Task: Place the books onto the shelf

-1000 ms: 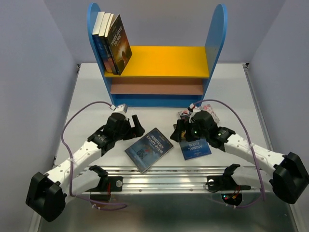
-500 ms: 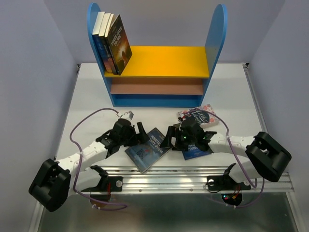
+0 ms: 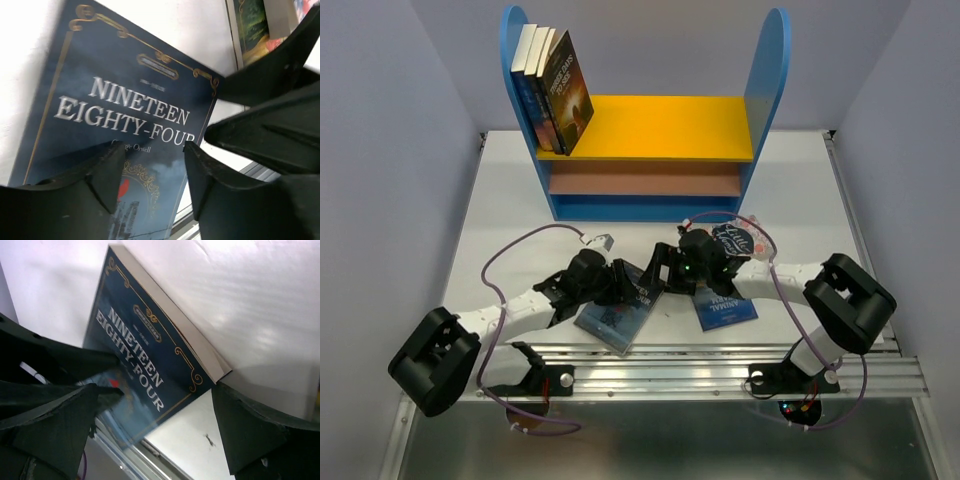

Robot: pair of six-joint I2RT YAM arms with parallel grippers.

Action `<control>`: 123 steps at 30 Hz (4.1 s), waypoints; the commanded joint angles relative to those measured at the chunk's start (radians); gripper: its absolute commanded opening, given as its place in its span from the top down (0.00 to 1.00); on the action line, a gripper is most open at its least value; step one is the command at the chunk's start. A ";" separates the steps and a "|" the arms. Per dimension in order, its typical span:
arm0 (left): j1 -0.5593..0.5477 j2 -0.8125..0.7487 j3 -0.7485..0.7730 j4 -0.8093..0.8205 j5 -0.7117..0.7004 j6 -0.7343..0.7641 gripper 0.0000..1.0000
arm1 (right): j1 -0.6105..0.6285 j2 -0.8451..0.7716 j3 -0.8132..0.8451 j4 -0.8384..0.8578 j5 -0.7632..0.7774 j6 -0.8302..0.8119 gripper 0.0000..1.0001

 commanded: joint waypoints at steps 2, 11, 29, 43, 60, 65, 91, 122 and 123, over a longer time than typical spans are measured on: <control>-0.041 0.058 -0.028 -0.046 0.032 -0.013 0.46 | 0.004 0.042 0.153 0.095 -0.034 -0.039 0.00; -0.052 0.077 -0.034 -0.026 0.013 -0.058 0.69 | 0.004 0.058 0.196 0.096 -0.163 -0.066 0.01; -0.050 0.118 -0.029 -0.026 -0.021 -0.051 0.76 | 0.004 0.190 0.139 0.286 -0.252 -0.371 0.99; -0.052 -0.415 0.147 -0.310 -0.195 -0.009 0.01 | 0.004 -0.196 0.004 0.365 -0.060 -0.563 0.99; -0.016 -0.448 0.152 0.093 -0.108 0.217 0.01 | -0.005 -0.533 0.315 -0.206 0.285 -0.675 0.99; 0.074 -0.377 0.130 0.254 0.047 0.317 0.01 | -0.005 -0.534 0.468 -0.315 0.263 -0.695 0.99; 0.306 -0.238 0.107 0.560 0.776 0.452 0.01 | -0.005 -0.496 0.746 -0.476 -0.039 -0.657 0.99; 0.383 -0.064 0.066 1.299 1.064 -0.029 0.92 | -0.005 -0.458 0.668 -0.356 -0.019 -0.674 0.99; 0.381 -0.072 0.064 1.278 1.058 -0.016 1.00 | -0.005 -0.451 0.665 -0.350 0.001 -0.675 0.99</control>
